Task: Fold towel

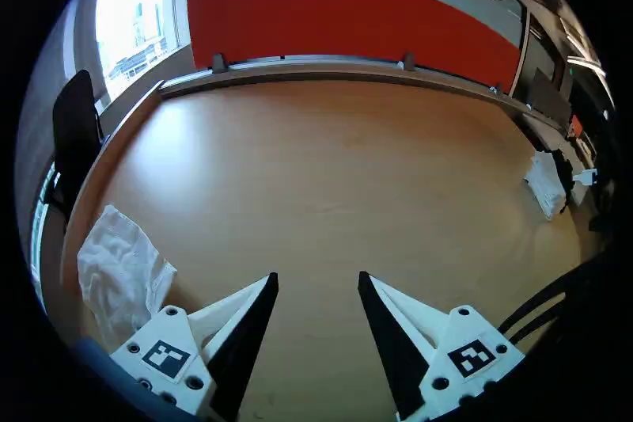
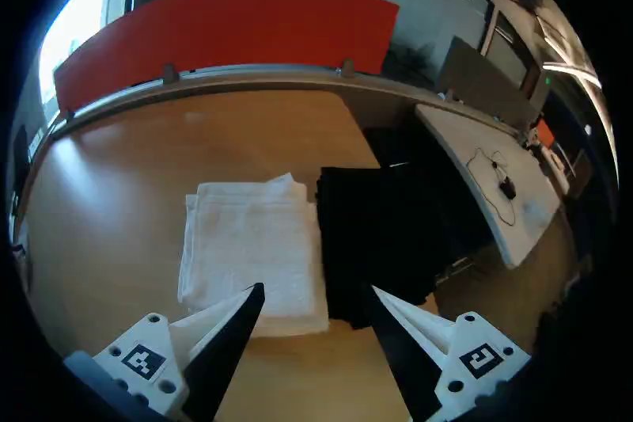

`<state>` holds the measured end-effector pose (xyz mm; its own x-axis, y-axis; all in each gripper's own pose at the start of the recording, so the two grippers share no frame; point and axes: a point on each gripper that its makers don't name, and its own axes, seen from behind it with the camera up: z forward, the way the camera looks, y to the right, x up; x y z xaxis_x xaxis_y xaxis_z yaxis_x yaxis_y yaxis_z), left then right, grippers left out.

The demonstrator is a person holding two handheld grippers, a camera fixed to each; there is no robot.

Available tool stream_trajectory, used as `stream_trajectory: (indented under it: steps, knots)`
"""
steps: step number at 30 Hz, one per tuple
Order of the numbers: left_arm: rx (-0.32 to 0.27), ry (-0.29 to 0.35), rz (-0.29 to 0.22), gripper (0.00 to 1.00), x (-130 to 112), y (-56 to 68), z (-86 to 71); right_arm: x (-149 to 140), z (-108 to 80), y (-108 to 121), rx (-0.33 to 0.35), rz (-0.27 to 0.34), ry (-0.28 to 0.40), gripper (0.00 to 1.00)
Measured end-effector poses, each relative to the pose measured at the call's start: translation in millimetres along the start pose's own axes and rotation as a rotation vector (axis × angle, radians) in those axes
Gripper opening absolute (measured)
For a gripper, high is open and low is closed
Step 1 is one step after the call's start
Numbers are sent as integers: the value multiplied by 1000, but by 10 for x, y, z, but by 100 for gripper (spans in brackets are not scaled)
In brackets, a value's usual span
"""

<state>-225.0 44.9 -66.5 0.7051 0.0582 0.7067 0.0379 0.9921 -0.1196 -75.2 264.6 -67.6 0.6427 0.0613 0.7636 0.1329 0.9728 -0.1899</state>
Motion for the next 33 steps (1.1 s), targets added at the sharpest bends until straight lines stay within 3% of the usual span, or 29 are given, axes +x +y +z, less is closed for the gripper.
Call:
stream_trajectory:
  steps: [14,20,28,33]
  knots:
    - [36,77,-39,74,274,-93,-40,114,-56,-135,-16,43,86,94]
    - [61,115,-48,74,417,-152,-55,324,-140,-223,-14,60,185,94]
    - [75,164,-50,74,604,-166,-82,663,-330,-328,-5,100,375,94]
    - [81,195,-52,74,716,-159,-92,782,-408,-365,0,115,445,94]
